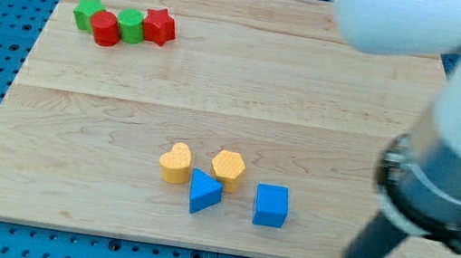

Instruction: Place the heart diagonally to the red star

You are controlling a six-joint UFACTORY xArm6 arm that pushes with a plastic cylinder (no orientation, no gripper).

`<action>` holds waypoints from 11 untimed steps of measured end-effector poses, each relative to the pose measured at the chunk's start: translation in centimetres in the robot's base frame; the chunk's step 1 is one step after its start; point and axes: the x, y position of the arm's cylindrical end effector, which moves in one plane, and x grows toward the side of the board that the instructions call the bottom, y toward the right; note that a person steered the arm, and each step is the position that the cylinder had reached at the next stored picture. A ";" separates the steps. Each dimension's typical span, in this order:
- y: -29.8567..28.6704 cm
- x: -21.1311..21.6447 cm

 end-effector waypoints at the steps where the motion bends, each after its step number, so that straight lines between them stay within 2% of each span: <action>1: -8.3 -1.2; 2: -13.3 -2.6; 3: -14.1 -7.0; 4: -18.5 -9.0; 5: -26.0 -7.0; 6: -22.2 -4.1; 7: -26.2 -4.2; 8: -29.5 -9.9; 9: -29.3 -13.7; 10: -22.0 -8.6; 11: -17.6 -6.8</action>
